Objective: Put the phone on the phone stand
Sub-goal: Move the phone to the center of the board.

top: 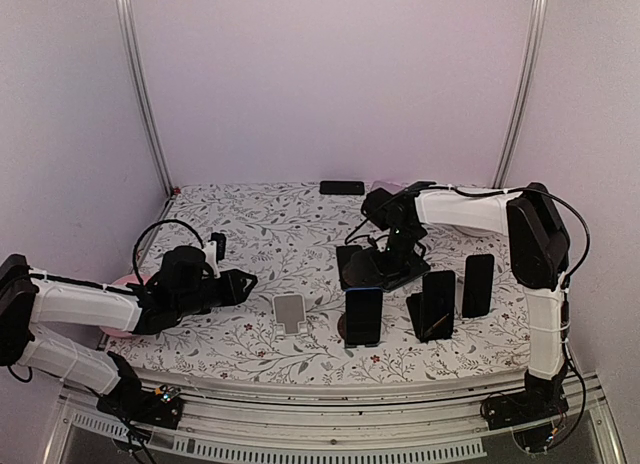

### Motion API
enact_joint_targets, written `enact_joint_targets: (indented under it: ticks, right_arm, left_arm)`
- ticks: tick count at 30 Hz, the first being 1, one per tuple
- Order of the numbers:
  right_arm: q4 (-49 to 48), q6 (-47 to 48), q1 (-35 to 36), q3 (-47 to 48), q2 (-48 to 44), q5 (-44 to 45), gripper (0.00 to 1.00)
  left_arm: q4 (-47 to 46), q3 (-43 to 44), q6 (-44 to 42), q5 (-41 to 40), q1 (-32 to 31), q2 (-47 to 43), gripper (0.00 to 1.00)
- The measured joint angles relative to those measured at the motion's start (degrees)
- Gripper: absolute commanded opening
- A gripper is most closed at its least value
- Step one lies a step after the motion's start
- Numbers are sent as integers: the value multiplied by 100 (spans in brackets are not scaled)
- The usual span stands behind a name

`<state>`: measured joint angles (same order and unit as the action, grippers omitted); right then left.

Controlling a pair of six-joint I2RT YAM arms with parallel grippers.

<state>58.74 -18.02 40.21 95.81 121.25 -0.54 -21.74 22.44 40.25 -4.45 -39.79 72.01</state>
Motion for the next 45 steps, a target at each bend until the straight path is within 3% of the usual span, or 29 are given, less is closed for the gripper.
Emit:
enact_joint_targets:
  ticks: [45]
  right_arm:
    - [-149, -149, -39, -188, 332, -70, 7]
  left_arm:
    - [15, 0, -42, 83, 101, 0, 33]
